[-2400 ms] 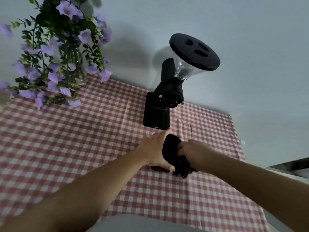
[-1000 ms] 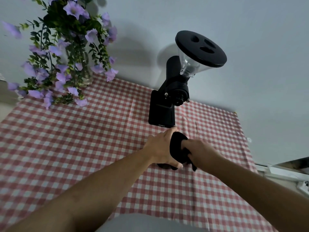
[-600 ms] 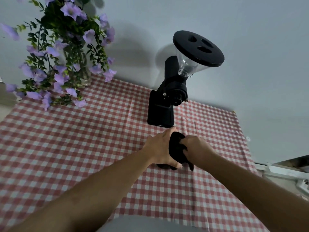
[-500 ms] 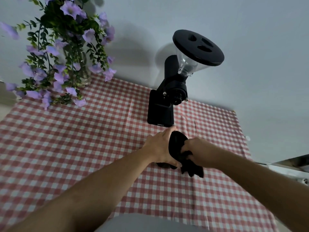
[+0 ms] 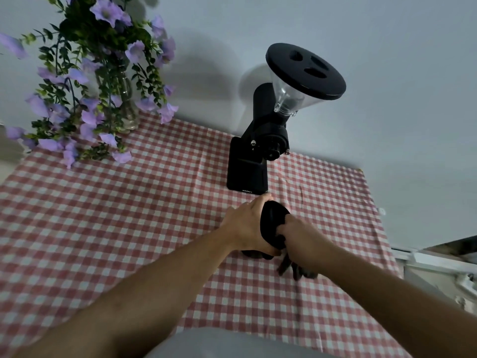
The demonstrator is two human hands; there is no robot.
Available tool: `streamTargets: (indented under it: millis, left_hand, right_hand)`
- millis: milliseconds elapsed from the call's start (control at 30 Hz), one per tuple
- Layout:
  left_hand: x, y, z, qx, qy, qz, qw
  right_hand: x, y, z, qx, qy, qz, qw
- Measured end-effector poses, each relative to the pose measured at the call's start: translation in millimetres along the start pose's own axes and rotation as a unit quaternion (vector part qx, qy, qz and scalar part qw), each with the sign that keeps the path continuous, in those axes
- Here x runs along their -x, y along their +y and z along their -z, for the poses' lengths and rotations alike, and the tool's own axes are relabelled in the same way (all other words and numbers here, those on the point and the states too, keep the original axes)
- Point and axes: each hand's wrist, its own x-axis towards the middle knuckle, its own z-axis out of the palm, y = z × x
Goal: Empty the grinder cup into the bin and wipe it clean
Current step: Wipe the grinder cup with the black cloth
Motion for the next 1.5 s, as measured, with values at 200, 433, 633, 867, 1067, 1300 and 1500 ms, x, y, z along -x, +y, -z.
streamTargets:
  millis: [200,433,633,867,1067,1300,1500]
  left_hand:
    - [0,2,1,0.007,-0.010,0.011,1.000]
    - [-3,-3,-1,0.009,-0.026,0.014,1.000]
    - [-10,-5,14,0.026,-0.100,0.028,0.994]
    - [-13,6,21,0.018,-0.160,0.082,0.984]
    - [-16,28,-5,-0.065,-0.087,0.132,0.985]
    - [-23,24,24,-0.078,-0.193,0.091,0.974]
    - [-18,38,1,0.006,-0.101,0.160,0.982]
  right_hand:
    - [6,43,53,-0.096,-0.089,0.016,0.991]
    - [4,54,-23,-0.256,0.149,-0.097,0.950]
    - [16,71,-53,-0.350,0.055,-0.118,0.928]
    - [-3,35,-66,-0.520,0.199,-0.134,0.820]
    - [-12,65,-61,-0.518,0.182,-0.133,0.825]
    - [-1,37,-93,-0.601,0.161,-0.108,0.775]
    - [-21,82,-59,-0.587,0.173,-0.100,0.785]
